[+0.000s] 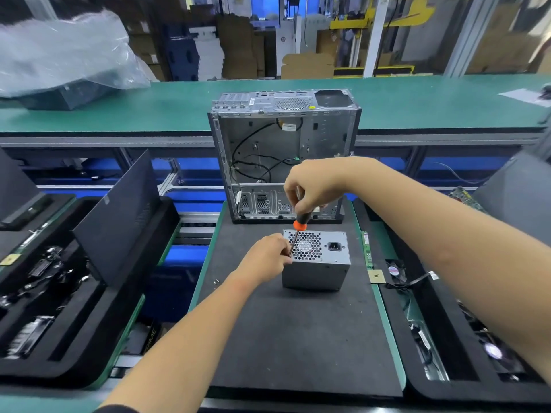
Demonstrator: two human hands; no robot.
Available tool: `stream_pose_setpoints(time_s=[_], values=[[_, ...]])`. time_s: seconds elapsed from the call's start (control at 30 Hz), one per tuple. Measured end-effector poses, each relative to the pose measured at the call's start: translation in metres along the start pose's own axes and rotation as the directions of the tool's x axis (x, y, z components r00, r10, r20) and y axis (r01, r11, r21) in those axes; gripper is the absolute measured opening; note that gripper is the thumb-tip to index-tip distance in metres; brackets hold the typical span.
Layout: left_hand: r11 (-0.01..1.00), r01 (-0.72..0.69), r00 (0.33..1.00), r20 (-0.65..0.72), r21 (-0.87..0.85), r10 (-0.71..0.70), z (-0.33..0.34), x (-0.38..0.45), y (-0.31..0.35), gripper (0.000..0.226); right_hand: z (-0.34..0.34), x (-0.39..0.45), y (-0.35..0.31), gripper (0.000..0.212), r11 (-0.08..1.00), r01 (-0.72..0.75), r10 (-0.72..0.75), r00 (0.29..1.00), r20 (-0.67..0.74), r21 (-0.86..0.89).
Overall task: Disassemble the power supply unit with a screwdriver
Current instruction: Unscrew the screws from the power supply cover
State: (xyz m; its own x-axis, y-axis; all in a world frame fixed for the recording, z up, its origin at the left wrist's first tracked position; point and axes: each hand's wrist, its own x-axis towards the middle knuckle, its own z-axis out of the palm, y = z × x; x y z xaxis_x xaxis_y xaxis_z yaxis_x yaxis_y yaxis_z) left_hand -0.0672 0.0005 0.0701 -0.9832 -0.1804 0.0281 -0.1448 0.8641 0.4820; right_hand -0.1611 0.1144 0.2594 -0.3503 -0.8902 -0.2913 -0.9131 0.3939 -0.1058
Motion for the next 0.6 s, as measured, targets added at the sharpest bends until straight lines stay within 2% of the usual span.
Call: stream_pose_setpoints(time_s=[0.13, 0.33, 0.53, 0.6], values=[[0.999, -0.007, 1.0, 0.02, 0.033, 0.006, 0.002, 0.002, -0.001, 0.009, 0.001, 0.001, 0.005, 0.015, 0.997, -0.071, 0.068, 0.993, 0.095, 0.03], [0.995, -0.058, 0.996, 0.073, 0.08, 0.052, 0.0, 0.008, -0.003, 0.005, 0.013, 0.008, 0.014, 0.011, 0.973, -0.228, 0.224, 0.929, 0.293, -0.022], [0.996, 0.017, 1.0, -0.019, -0.089, -0.018, 0.002, 0.006, -0.006, 0.02, 0.019, 0.011, 0.024, 0.012, 0.954, -0.287, 0.298, 0.902, 0.312, -0.081], [0.98, 0.036, 0.998, -0.042, -0.197, -0.045, 0.002, 0.005, -0.009, 0.021, 0.019, 0.011, 0.03, 0.011, 0.948, -0.303, 0.319, 0.901, 0.294, -0.1]])
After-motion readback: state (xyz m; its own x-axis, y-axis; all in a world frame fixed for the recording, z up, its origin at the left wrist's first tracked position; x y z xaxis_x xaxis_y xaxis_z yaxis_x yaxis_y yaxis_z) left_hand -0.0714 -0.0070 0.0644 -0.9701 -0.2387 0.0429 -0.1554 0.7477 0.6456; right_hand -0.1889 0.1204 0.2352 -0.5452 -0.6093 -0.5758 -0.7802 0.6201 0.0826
